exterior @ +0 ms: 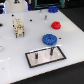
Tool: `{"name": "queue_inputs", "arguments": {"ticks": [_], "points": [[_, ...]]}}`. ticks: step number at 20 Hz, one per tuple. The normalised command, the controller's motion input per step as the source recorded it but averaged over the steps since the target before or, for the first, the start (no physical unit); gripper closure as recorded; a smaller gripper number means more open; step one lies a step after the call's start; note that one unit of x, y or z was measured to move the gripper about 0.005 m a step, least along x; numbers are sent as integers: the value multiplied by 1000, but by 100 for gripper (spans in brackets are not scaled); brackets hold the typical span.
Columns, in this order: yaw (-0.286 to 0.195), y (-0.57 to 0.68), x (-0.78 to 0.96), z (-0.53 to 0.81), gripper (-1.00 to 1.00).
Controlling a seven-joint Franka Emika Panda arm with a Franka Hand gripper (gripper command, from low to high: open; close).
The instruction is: Insert the blue gear onto the right peg, followed by the red gear
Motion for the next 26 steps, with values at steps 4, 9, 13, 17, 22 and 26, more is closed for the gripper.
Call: {"name": "queue_inputs", "arguments": {"ticks": [4,9,13,17,22,26], "points": [[0,493,-253,-344,-100],[0,475,-226,-376,-100],[0,328,-82,-503,-100],[0,172,-24,-570,-100],[0,10,-158,-533,-100],[0,-35,-228,-503,-100]]}}
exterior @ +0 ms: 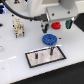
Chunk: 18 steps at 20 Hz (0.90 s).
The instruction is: Insert the blue gear onto the right peg, followed by the red gear
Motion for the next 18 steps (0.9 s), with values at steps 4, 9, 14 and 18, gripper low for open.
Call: {"name": "queue_inputs", "arguments": {"ticks": [4,9,14,18], "points": [[0,-27,-235,-499,-100],[0,-39,-223,-478,-100],[0,-45,-262,-272,100],[0,-23,-251,-70,100]]}}
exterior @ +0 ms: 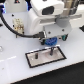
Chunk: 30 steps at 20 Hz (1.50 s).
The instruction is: Insert the blue gear onto the right peg, followed by the red gear
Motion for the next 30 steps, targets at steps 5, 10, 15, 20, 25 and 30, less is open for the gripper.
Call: {"name": "queue_inputs", "arguments": {"ticks": [5,10,15,20,25,30], "points": [[0,14,-131,1,100],[0,6,-49,142,100],[0,1,239,461,100],[0,-79,379,557,100],[0,-172,636,506,100],[0,-215,698,393,100]]}}
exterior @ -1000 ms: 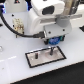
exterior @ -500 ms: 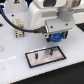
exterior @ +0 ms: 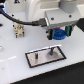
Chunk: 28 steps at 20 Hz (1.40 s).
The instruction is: Insert the blue gear onto the right peg, followed by the red gear
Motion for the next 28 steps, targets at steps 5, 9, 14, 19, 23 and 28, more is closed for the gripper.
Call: {"name": "queue_inputs", "arguments": {"ticks": [5,9,14,19,23,28], "points": [[0,-214,718,172,100],[0,-160,684,26,100],[0,-133,484,-45,100],[0,-137,167,-87,100],[0,-47,31,26,100],[0,4,33,123,100]]}}
